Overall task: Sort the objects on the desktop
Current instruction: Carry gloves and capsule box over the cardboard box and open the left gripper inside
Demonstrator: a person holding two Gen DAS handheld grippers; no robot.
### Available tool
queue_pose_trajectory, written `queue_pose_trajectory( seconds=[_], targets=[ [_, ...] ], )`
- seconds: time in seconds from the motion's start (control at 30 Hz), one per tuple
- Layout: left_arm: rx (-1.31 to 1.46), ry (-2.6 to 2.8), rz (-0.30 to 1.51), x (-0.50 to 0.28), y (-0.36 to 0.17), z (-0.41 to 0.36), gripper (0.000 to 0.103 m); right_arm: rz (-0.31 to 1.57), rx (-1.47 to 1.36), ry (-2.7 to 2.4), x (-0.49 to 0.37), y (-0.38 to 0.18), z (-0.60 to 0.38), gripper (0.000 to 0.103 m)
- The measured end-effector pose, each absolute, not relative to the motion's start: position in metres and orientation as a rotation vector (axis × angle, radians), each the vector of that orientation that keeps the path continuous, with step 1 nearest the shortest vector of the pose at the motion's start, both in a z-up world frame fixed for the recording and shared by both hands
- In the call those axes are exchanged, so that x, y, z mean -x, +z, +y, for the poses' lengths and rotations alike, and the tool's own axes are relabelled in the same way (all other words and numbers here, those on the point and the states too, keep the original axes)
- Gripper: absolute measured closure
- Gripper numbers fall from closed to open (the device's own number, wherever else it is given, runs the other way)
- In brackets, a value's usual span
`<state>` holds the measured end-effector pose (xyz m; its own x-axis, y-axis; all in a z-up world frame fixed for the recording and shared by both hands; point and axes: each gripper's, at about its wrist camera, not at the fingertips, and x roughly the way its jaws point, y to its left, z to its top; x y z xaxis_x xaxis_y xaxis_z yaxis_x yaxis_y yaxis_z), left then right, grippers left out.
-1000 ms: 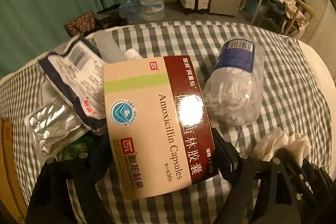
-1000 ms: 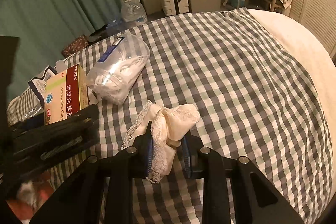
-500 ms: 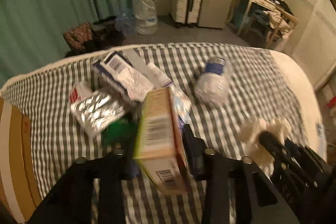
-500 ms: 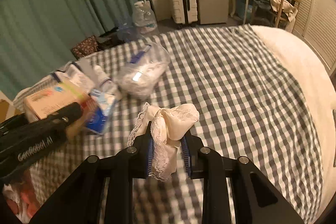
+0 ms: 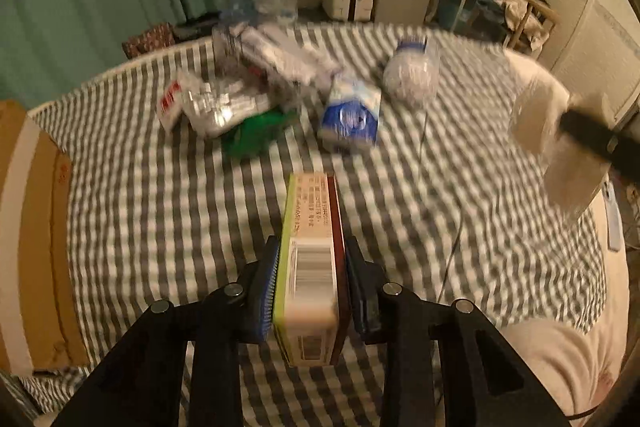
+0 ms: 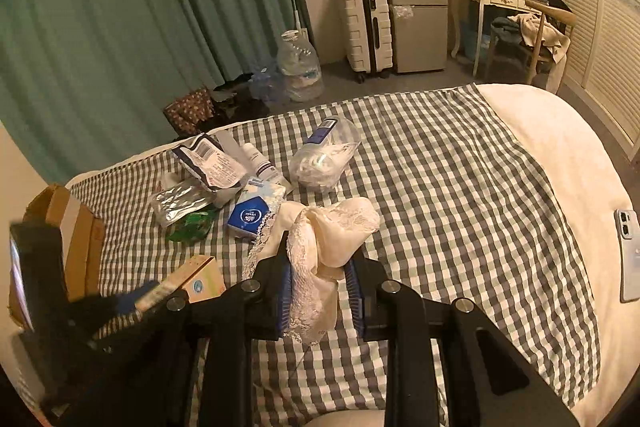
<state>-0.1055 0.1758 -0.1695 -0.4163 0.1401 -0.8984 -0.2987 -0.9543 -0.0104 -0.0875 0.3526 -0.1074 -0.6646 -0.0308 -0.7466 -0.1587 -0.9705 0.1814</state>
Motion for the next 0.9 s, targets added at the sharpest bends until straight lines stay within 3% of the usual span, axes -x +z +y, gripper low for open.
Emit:
queue_pose_trajectory(
  seconds=[0.17,0.3,0.6,0.9],
  targets=[
    [1.611,2.397,0.227,0.105,-0.202,0.176,0.073,0.38,1.259,2.779,0.089,-0.109,0.358,0.08],
    [1.562,2.446,0.233,0.101,-0.189,0.178,0.074,0.392,1.273,2.764,0.086,-0.114,0.363,0.08],
    [1.371,2.619,0.144,0.103,-0.094,0.143,0.074,0.312,1.241,2.81,0.071,-0.084,0.341,0.08],
    [1.149,2.772,0.074,0.085,-0.002,0.073,0.074,0.154,1.19,3.015,0.048,-0.018,0.257,0.08]
  ],
)
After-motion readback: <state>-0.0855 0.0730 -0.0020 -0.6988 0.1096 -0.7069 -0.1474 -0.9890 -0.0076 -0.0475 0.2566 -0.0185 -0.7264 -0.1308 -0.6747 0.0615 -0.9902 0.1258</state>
